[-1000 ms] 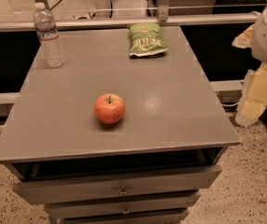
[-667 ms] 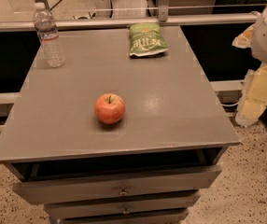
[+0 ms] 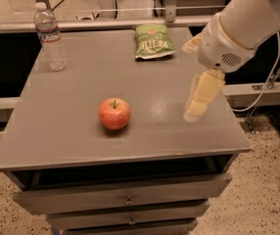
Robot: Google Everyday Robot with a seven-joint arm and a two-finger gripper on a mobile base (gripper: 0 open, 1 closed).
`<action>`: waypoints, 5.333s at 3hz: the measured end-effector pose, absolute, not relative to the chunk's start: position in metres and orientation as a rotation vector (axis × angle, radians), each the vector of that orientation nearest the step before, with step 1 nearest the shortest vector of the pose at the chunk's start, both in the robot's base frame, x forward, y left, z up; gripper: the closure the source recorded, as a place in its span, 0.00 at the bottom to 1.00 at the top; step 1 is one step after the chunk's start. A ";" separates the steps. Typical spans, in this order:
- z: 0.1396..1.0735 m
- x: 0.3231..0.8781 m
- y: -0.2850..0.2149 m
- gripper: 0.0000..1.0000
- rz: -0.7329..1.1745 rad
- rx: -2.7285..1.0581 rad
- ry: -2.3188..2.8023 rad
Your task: Move water bottle near green jalapeno chip bag
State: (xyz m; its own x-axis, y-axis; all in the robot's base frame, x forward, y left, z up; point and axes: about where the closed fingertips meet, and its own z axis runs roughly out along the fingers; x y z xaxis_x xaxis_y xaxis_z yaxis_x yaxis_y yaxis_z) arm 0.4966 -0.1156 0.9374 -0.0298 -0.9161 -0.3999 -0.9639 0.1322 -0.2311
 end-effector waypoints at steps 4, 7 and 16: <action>0.943 0.581 -0.004 0.00 0.315 -1.660 1.718; 0.920 0.744 0.151 0.00 0.602 -1.281 1.511; 0.942 0.743 -0.016 1.00 0.469 -1.007 1.578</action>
Offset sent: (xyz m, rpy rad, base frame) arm 0.0421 0.0665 0.0047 0.1461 -0.0616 0.0785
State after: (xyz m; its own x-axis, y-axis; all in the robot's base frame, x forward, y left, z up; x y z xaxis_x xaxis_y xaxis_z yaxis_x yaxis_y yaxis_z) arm 0.7429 -0.0156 0.9418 0.0169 -0.3488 -0.9371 -0.8040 0.5524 -0.2201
